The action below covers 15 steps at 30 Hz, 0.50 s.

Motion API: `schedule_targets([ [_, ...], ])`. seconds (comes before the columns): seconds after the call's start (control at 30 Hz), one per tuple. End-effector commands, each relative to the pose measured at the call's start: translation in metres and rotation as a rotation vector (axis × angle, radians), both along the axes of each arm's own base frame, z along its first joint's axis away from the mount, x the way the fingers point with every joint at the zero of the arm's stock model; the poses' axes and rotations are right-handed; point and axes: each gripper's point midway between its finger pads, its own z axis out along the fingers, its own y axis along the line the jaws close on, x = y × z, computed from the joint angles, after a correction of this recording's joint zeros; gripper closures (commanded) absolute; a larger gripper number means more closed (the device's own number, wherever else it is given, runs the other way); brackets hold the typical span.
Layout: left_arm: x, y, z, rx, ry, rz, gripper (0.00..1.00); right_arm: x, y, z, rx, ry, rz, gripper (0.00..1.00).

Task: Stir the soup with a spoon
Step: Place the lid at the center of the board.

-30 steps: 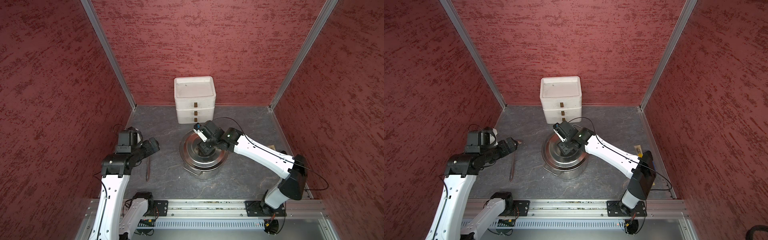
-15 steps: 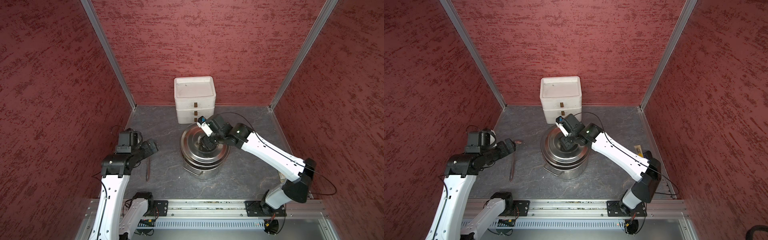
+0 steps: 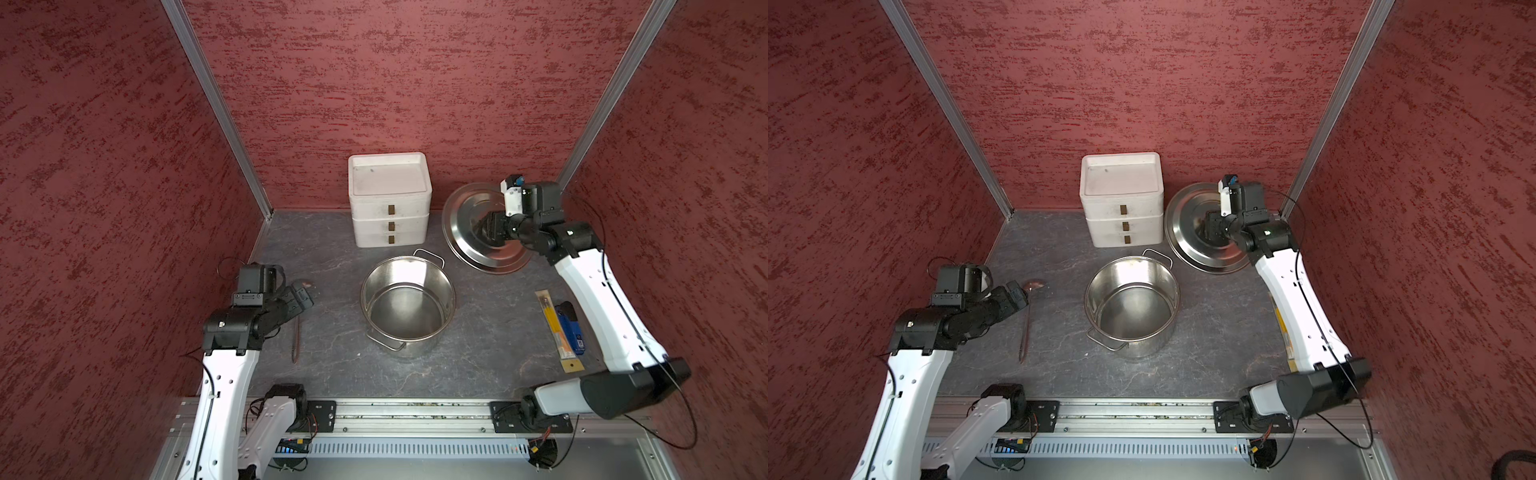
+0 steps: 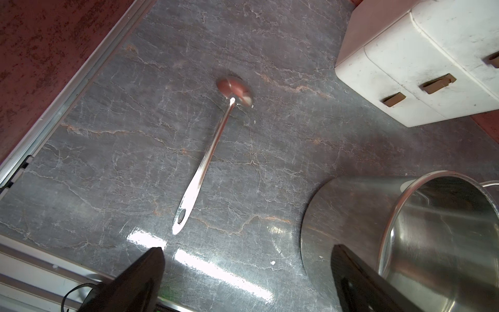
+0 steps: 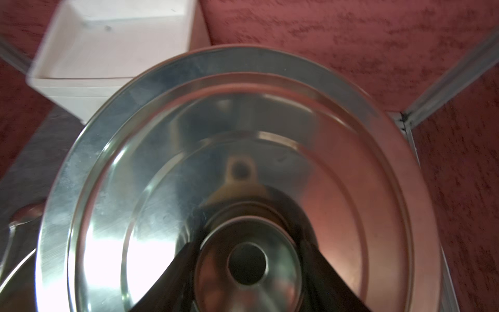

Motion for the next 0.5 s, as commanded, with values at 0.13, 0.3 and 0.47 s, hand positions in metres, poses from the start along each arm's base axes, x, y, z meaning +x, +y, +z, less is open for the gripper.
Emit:
schedule_targets([
  [0.13, -0.008, 0.004, -0.03, -0.03, 0.105, 0.082, 0.0, 0.081, -0.053, -0.093, 0.014, 0.1, -0.126, 0.8],
  [0.3, -0.013, 0.003, -0.043, -0.057, 0.162, 0.13, 0.0, 0.118, -0.065, -0.161, -0.008, 0.197, -0.149, 0.8],
  [0.47, -0.019, 0.004, -0.05, -0.07, 0.185, 0.166, 0.0, 0.134, -0.064, -0.206, -0.015, 0.265, -0.133, 0.79],
])
